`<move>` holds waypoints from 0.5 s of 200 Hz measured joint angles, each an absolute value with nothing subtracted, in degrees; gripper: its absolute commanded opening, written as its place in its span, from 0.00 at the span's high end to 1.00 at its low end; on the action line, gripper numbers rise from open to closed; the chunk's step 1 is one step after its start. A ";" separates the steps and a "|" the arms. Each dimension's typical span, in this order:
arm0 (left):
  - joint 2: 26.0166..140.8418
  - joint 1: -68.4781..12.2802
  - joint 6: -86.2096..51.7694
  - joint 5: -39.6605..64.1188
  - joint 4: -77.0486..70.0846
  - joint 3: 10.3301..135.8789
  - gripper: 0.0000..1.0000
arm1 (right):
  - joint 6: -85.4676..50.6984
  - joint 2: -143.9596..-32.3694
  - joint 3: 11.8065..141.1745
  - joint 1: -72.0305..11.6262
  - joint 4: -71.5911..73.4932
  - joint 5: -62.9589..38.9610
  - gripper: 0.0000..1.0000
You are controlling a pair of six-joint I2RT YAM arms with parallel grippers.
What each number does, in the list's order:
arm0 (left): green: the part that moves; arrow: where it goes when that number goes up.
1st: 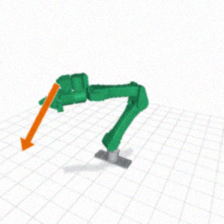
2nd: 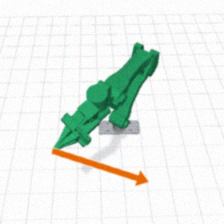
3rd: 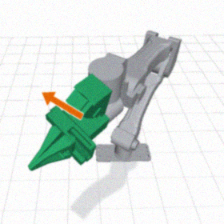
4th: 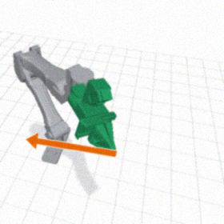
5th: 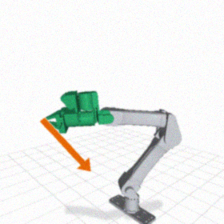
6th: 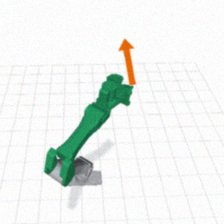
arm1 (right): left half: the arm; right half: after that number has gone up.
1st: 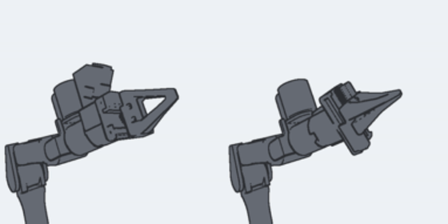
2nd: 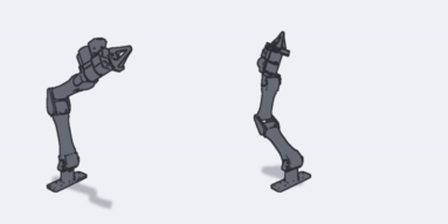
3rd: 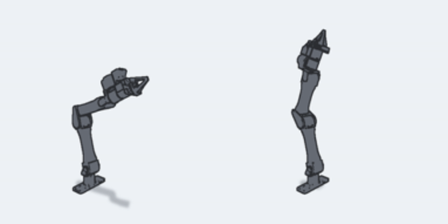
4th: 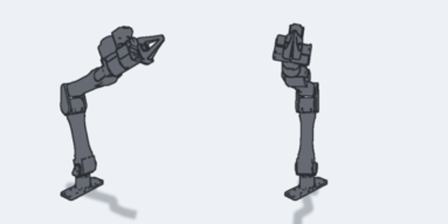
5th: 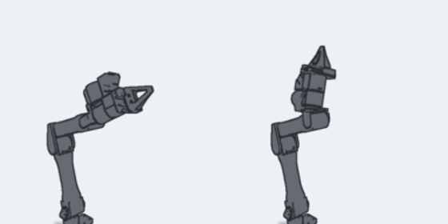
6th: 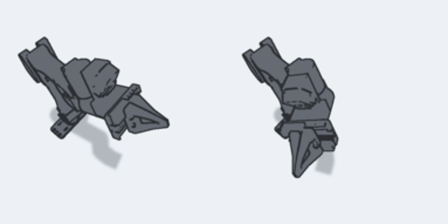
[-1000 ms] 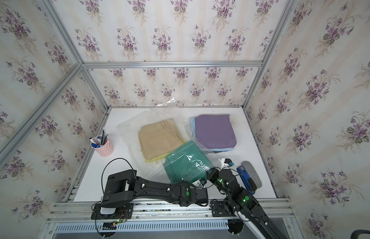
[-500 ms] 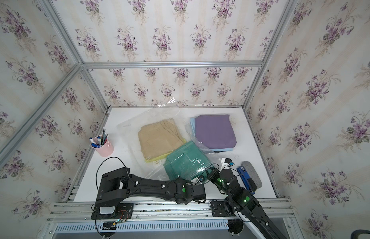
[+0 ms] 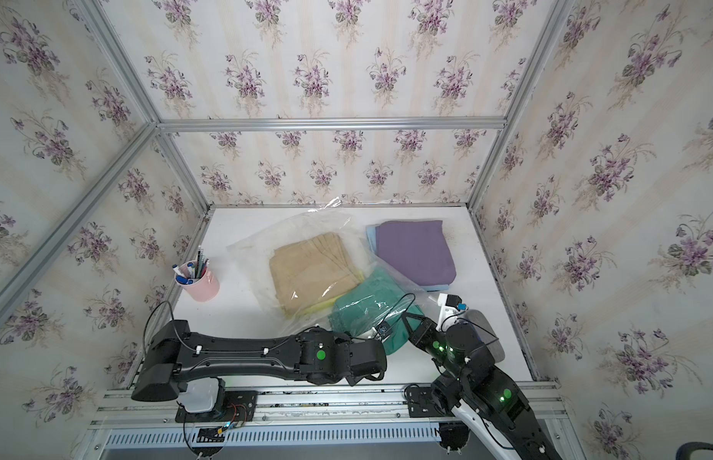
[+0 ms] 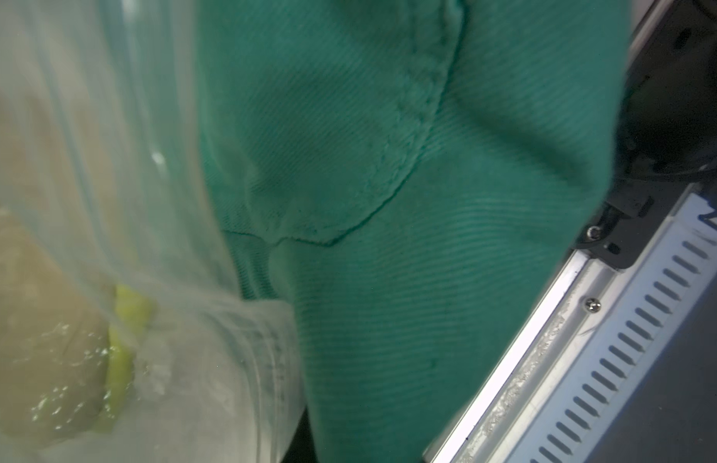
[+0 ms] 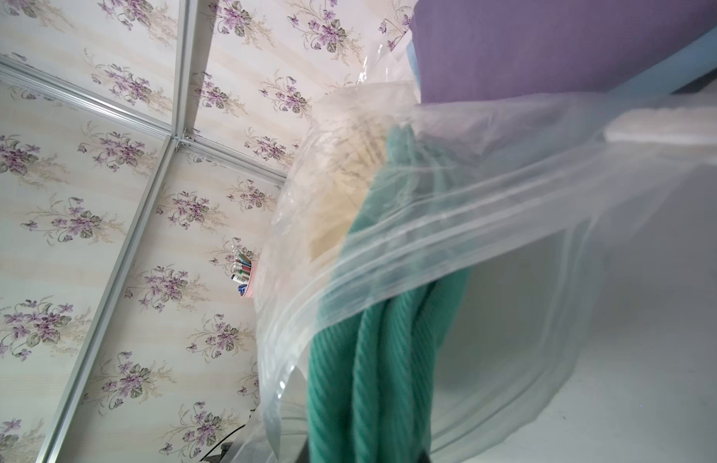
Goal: Take the trousers out of the vacuum bag
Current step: Take out the trousers from the vacuum bag.
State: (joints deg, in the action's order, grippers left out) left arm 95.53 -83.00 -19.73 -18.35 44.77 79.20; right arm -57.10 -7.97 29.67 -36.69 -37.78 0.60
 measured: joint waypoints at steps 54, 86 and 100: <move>92.84 -83.02 -18.17 -17.98 46.54 81.91 0.99 | -52.18 -11.73 39.29 -36.69 -42.44 -0.19 1.00; 91.13 -83.02 -17.43 -17.98 46.63 82.24 0.97 | -50.17 -13.32 42.65 -36.69 -43.75 -0.45 1.00; 90.83 -83.00 -17.43 -17.98 46.72 82.26 0.97 | -49.58 -13.69 42.98 -36.69 -43.75 -0.67 1.00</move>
State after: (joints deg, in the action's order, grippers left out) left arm 90.83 -83.00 -17.43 -17.98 46.72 82.26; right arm -49.58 -13.69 42.98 -36.69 -43.75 -0.67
